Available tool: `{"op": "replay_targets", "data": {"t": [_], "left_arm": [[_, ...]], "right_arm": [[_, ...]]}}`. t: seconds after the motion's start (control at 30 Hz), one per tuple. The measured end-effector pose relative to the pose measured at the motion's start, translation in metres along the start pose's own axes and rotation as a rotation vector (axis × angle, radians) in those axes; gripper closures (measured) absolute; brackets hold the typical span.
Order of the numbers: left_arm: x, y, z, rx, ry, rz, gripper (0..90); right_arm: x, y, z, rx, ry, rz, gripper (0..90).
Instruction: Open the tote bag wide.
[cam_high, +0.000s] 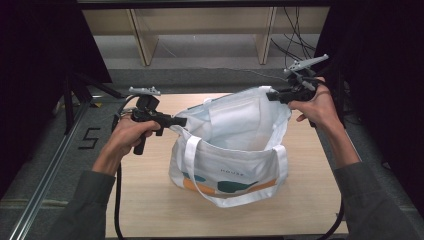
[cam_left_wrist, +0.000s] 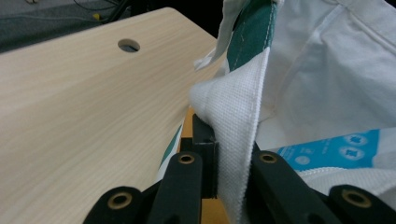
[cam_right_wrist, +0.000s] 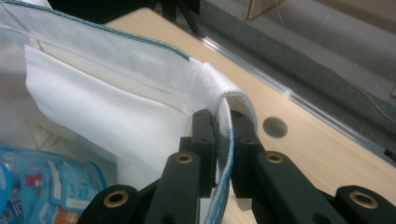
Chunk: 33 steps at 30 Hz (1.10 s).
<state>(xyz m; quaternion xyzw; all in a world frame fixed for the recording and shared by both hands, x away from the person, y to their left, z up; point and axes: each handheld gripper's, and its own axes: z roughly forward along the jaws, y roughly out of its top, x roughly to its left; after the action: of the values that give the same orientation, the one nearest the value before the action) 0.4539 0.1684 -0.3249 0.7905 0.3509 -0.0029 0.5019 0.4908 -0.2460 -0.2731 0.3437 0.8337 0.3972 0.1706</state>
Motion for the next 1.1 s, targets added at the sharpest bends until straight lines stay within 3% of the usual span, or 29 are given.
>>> {"op": "replay_targets", "data": {"t": [0.13,0.23,0.27,0.3,0.43,0.47,0.53,0.6,0.73,0.83,0.9,0.97,1.0,1.1], "left_arm": [[0.007,-0.012,0.011,-0.001,-0.017,-0.04,84.9],[0.012,-0.015,0.015,-0.006,-0.005,-0.068,84.9],[0.013,-0.015,0.015,-0.006,-0.003,-0.076,85.0],[0.013,-0.015,0.016,-0.011,-0.004,-0.073,85.0],[0.014,-0.014,0.018,-0.001,0.002,-0.074,85.0],[0.014,-0.014,0.018,-0.001,0.005,-0.078,85.0],[0.014,-0.014,0.018,-0.002,0.006,-0.078,85.0],[0.014,-0.013,0.017,0.0,0.007,-0.075,84.9],[0.014,-0.014,0.016,0.001,0.012,-0.075,84.6],[0.014,-0.013,0.016,0.005,0.009,-0.073,84.4],[0.013,-0.013,0.016,0.002,0.017,-0.064,84.1],[0.013,-0.014,0.016,0.001,0.015,-0.066,83.7],[0.014,-0.014,0.015,0.0,0.017,-0.063,83.6],[0.014,-0.015,0.014,-0.007,0.017,-0.069,83.0]], "right_arm": [[-0.001,-0.009,0.005,0.038,0.0,0.015,81.0],[0.004,-0.009,-0.003,-0.021,-0.014,0.02,72.4],[0.006,-0.006,-0.013,-0.012,-0.011,0.028,68.5],[0.01,-0.006,-0.02,-0.046,-0.008,0.024,68.6],[0.033,-0.004,-0.054,-0.119,0.099,-0.025,68.5],[0.041,-0.003,-0.063,-0.145,0.144,-0.053,67.9],[0.058,-0.005,-0.074,-0.16,0.205,-0.065,67.5],[0.069,-0.008,-0.077,-0.161,0.26,-0.103,65.6],[0.091,-0.021,-0.078,-0.128,0.375,-0.109,62.1],[0.101,-0.029,-0.076,-0.127,0.382,-0.149,62.2],[0.105,-0.034,-0.072,-0.104,0.397,-0.162,64.6],[0.11,-0.04,-0.068,-0.093,0.376,-0.195,74.8],[0.11,-0.042,-0.067,-0.079,0.388,-0.209,82.1],[0.113,-0.049,-0.067,-0.081,0.373,-0.233,88.5]]}}
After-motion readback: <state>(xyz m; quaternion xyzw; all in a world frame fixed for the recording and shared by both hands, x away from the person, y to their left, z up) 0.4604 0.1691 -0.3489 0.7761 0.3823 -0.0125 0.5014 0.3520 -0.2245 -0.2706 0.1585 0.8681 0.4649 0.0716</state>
